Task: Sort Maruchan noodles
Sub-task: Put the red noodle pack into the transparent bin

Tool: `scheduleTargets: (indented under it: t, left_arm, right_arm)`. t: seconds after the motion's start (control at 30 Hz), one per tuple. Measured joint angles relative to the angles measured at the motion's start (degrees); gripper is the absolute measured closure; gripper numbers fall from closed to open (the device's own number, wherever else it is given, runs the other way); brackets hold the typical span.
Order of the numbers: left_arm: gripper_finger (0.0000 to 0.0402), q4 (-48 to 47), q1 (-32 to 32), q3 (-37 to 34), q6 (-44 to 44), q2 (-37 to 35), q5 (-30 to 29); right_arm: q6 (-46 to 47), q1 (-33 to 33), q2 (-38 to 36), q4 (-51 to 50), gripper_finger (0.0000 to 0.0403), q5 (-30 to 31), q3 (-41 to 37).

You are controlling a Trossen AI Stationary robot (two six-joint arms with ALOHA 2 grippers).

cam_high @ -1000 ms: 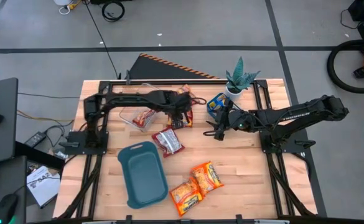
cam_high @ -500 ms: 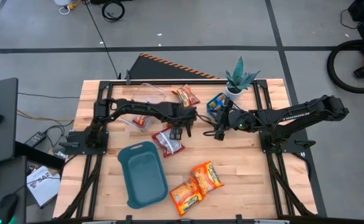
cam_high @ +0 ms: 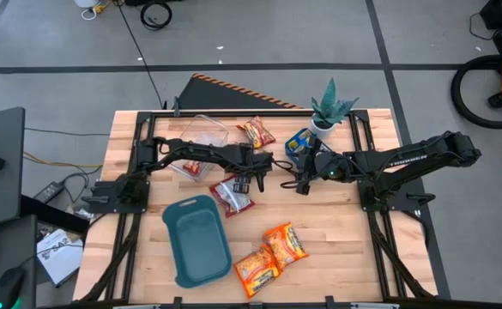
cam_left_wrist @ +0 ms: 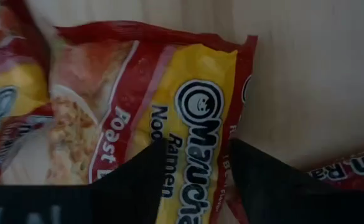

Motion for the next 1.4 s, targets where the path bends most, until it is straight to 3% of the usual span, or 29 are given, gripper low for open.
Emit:
scheduleTargets:
  t: [0.47,0.9,1.2,1.4]
  left_arm:
    - [0.0391,-0.99,0.13,0.0,1.79,0.26,0.02]
    - [0.0395,-19.51,2.01,11.97,-1.26,-2.34,0.29]
    - [0.0394,-23.33,5.3,13.28,-2.31,-14.47,1.0]
    - [0.0394,-25.24,9.66,13.25,-8.07,-22.61,1.22]
  right_arm:
    - [-0.21,-0.02,0.0,-0.1,0.0171,-0.16,0.0]
    - [0.9,-0.02,-0.02,-2.75,0.0171,2.84,0.04]
    - [2.82,-0.02,-0.04,-5.23,0.0171,4.45,0.04]
    - [3.34,-0.02,-0.04,-3.96,0.0171,4.34,0.04]
